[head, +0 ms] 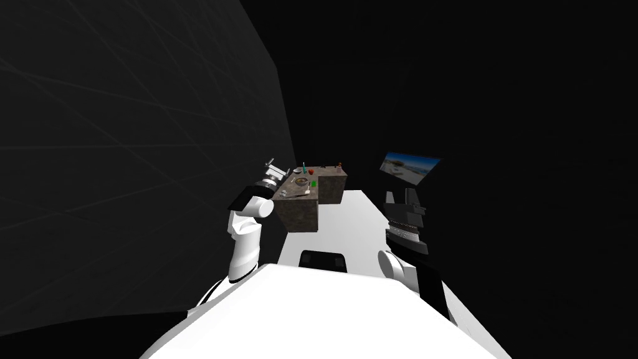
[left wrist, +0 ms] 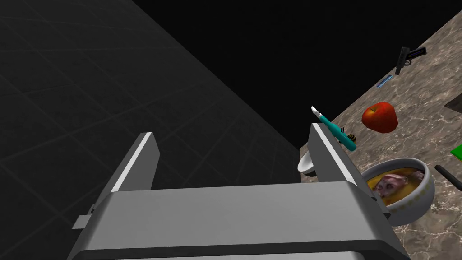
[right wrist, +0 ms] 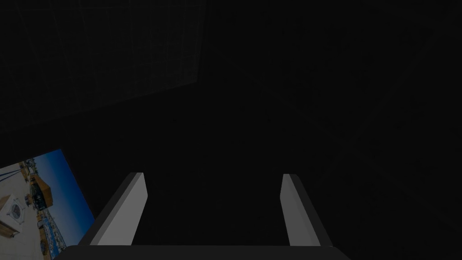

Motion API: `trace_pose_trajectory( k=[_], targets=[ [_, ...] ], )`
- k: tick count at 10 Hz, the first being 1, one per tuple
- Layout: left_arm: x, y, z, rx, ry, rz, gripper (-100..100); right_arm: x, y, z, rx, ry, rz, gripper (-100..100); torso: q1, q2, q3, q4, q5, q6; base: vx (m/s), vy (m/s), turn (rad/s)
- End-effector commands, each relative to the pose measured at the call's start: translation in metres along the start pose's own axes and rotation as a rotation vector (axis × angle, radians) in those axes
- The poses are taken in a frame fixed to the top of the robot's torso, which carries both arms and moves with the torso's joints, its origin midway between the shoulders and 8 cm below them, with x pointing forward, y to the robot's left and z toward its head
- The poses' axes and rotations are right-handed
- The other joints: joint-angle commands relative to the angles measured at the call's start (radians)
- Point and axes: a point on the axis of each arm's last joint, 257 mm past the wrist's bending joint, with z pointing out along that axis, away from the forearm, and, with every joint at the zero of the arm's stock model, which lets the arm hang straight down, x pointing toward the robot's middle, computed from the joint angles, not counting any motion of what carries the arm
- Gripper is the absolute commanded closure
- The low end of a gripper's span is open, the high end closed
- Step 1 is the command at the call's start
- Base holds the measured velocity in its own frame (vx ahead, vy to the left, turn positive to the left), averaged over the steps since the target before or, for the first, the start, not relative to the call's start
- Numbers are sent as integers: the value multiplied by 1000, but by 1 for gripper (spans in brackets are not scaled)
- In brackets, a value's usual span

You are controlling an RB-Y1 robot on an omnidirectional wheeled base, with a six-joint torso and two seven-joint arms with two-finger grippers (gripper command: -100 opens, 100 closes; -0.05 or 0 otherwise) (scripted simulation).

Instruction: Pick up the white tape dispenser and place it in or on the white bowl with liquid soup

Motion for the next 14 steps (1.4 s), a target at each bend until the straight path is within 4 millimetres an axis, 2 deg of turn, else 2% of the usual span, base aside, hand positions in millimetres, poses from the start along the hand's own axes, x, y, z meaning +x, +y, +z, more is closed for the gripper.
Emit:
trace_pose_trajectory(
  k=[1, 7, 12, 14],
  targets=[
    [-8, 4, 8, -32, -25, -51, -100, 0, 0, 0, 0, 0, 0, 0, 0, 0, 0, 0, 0, 0, 27, 1, -51],
    [-37, 29, 17, -143, -133, -161, -100, 0, 0, 0, 0, 0, 0, 0, 0, -1, 0, 0, 0, 0, 27, 8, -20],
    [-59, 50, 16, -225, -226, -218, -100, 0, 0, 0, 0, 0, 0, 0, 2, -2, -1, -1, 0, 0, 37, 16, -6],
    [-74, 61, 16, -267, -287, -269, -100, 0, 0, 0, 0, 0, 0, 0, 2, -2, -1, 0, 0, 0, 56, 25, 2]
  ],
)
